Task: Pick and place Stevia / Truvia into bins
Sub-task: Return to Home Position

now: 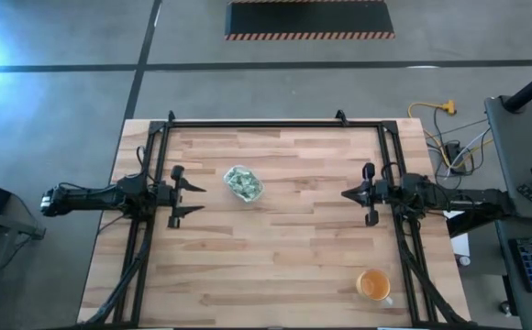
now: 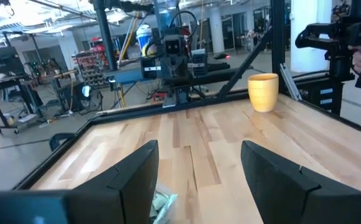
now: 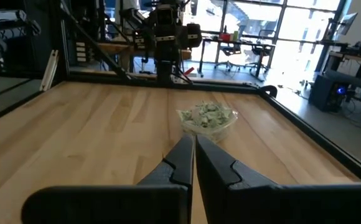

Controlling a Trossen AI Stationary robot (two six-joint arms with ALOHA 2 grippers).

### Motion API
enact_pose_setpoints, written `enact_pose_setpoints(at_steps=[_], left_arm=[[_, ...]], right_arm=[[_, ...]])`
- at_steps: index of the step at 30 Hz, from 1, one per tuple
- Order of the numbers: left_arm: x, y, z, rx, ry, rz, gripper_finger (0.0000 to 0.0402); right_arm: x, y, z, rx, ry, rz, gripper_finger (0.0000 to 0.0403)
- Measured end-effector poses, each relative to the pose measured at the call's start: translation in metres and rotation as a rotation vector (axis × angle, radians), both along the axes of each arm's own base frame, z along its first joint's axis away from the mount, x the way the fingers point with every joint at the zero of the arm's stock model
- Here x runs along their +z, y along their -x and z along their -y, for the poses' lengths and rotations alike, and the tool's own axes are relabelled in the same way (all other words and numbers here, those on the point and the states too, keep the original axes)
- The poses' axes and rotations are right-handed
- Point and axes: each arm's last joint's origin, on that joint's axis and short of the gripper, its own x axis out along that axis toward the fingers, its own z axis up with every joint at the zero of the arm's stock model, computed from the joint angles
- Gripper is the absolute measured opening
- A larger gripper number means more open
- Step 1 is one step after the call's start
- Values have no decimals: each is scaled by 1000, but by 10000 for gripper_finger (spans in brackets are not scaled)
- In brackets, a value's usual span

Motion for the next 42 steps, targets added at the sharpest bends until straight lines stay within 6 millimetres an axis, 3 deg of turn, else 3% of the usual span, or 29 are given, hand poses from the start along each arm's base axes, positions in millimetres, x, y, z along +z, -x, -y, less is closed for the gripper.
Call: enact_pose_setpoints(at_steps=[8, 42], left_arm=[[0, 1, -5, 168, 101, 4, 212], [-7, -4, -5, 185, 87, -79, 212]], right_arm=[[0, 0, 0, -4, -38, 2, 9], [0, 0, 1, -31, -46, 0, 9]])
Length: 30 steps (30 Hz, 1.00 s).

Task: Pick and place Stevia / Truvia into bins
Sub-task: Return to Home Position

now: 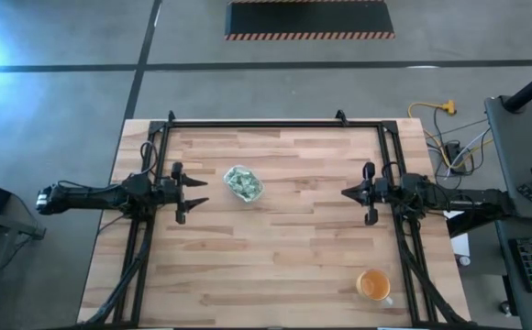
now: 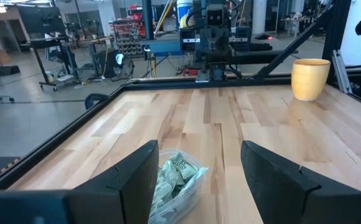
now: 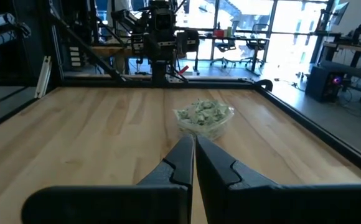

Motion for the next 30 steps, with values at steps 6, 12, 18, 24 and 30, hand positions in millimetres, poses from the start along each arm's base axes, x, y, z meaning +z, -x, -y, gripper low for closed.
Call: enact_pose_setpoints(at_steps=[6, 12, 18, 24, 30], left_arm=[[0, 0, 0, -3, 1, -5, 212], [0, 0, 0, -3, 1, -3, 212], [0, 0, 0, -3, 1, -3, 212], [0, 0, 0, -2, 14, -1, 212], [0, 0, 0, 15, 165, 23, 212]], right_arm=[[0, 0, 0, -3, -36, 2, 9], [0, 0, 0, -3, -38, 2, 9], [0, 0, 0, -2, -25, 2, 9], [0, 0, 0, -2, -25, 2, 9], [0, 0, 0, -3, -28, 2, 9]])
